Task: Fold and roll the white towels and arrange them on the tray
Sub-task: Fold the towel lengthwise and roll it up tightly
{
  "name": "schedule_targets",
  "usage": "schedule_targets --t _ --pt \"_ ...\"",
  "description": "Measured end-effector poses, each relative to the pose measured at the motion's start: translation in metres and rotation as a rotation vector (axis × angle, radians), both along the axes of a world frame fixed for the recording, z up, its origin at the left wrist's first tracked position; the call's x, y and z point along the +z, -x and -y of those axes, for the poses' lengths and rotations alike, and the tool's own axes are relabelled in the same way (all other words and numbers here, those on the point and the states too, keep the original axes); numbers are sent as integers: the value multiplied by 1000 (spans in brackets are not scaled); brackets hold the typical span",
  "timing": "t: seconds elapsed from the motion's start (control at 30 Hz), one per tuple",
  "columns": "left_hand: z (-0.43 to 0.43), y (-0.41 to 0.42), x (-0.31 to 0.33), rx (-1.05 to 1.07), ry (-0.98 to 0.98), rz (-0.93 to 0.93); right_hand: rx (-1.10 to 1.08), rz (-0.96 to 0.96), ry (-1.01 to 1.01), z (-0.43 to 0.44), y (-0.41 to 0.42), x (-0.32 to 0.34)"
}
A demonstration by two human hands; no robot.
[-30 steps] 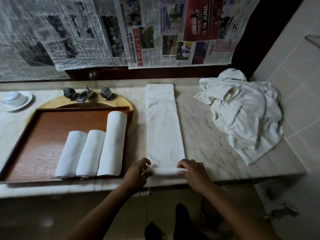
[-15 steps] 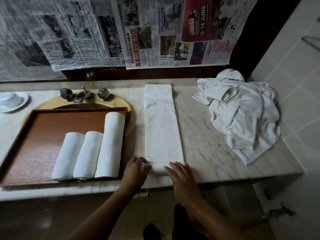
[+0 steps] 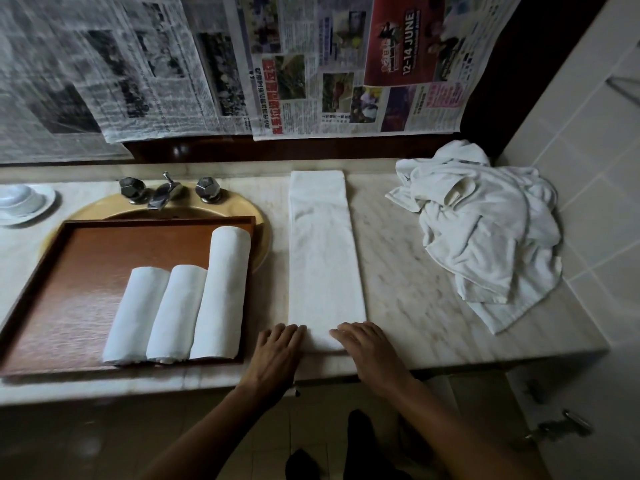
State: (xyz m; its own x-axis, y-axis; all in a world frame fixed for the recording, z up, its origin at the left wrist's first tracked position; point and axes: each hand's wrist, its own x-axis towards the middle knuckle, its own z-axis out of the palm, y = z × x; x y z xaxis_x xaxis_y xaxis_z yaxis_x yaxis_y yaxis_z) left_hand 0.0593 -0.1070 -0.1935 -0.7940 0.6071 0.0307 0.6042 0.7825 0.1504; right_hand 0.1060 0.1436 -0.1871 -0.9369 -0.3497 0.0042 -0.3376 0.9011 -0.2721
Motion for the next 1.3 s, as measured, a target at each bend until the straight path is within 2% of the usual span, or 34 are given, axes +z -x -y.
schedule_targets --t 0.17,0.33,0.53,0.77,0.87,0.93,0.97,1.03,1.1,1.17,1.3 --pt "6 -7 7 31 -149 185 -47 38 155 -9 -11 1" --pt "8 -7 6 139 -365 397 -51 102 207 -13 -7 5" --pt "-2 9 14 348 -420 565 -102 121 135 -9 0 5" --pt "-3 34 23 398 -342 734 -225 -180 99 30 -31 8" --pt "-4 38 23 448 -340 776 -202 -156 13 41 -42 -2" --pt "-7 29 26 477 -343 704 -217 -94 -38 42 -43 -6" --pt "-9 21 25 474 -312 577 -219 -82 -43 41 -42 -6" --pt "-16 -3 24 365 -237 275 -208 -66 -55 40 -40 -4" --pt "-23 -26 17 188 -212 104 -195 -65 -81 39 -38 -3" --pt "-27 -36 -2 85 -147 35 -191 -47 -92 39 -35 -3" --pt "-21 -26 -21 56 -44 103 -178 -9 -85 36 -24 -6"
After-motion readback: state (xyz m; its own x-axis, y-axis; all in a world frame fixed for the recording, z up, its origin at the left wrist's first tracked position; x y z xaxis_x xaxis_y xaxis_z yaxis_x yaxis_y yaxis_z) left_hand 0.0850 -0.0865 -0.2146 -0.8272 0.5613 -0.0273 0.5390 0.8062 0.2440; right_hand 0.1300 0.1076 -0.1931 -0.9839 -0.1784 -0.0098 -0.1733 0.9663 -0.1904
